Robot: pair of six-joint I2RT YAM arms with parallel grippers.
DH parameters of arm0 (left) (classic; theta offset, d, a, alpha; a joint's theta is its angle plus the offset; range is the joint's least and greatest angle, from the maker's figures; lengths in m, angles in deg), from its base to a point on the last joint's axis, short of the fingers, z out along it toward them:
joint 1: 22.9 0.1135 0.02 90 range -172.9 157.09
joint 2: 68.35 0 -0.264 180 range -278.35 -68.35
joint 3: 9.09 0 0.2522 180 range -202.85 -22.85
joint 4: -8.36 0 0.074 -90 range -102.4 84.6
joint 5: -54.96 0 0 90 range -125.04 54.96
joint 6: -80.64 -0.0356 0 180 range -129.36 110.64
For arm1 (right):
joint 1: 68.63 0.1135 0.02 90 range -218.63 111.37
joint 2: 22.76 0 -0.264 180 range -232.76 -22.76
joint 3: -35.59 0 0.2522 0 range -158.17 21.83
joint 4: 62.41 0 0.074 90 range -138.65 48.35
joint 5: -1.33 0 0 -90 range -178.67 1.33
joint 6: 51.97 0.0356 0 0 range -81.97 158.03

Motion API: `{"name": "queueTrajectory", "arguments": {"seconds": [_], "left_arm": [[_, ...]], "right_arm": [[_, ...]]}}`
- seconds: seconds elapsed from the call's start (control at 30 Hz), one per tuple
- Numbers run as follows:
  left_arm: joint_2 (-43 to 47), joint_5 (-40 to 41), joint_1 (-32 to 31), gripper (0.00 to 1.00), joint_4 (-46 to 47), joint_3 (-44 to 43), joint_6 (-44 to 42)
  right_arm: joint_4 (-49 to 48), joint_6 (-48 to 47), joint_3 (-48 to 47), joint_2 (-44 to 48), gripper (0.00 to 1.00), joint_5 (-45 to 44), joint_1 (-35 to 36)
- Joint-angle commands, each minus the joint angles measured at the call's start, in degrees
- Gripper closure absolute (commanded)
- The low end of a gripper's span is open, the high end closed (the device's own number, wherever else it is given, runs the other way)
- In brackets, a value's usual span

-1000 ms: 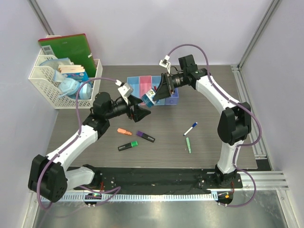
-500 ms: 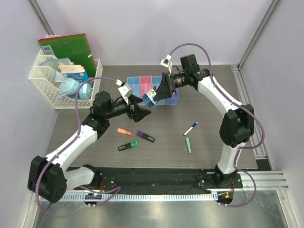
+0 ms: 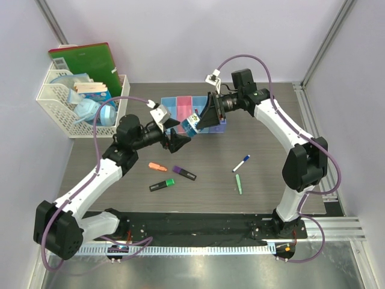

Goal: Sort the stationery into containers
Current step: Place the stationery in the storage box.

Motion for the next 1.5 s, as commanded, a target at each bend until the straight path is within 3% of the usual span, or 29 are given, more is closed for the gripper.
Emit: {"name": "queueTrajectory", "arguments": {"seconds": [0.0,0.67,0.77,0.8,0.9,0.97,1.13,1.23,1.47], "left_arm": [[0.8,1.7,0.5,0.18,-0.2,-2.2,-1.4],[-1.2,-4.0,0.5,0.17,5.8,-1.2,4.6],[-1.2,-3.9,0.5,0.22,6.0,-1.2,4.7],[-1.1,-3.9,0.5,0.31,6.0,-1.2,4.8],[-1.2,-3.8,0.5,0.44,6.0,-1.1,4.8],[-1.1,-3.7,0.5,0.48,5.9,-1.0,4.8],[-0.9,-3.7,0.5,0.46,5.3,-1.1,4.3],[-0.6,-3.8,0.5,0.30,4.7,-1.1,4.0],[-0.6,-4.5,0.5,0.22,4.2,-1.1,3.7]], "right_arm": [[-1.5,1.1,-0.2,4.0,0.94,3.8,-0.1],[-2.5,3.5,-4.8,-2.4,0.96,3.8,2.4],[-2.6,3.6,-4.8,-2.5,0.96,3.5,2.9],[-2.5,3.6,-4.9,-2.5,0.96,3.5,3.0],[-2.6,3.7,-5.0,-2.1,0.96,3.2,3.0],[-2.6,3.7,-5.0,-1.7,0.96,3.1,3.0],[-2.5,3.9,-5.4,-1.1,0.96,2.8,2.9],[-2.6,4.0,-5.8,-1.1,0.96,2.8,2.5],[-2.6,4.4,-6.3,-0.8,0.97,2.8,2.0]]}}
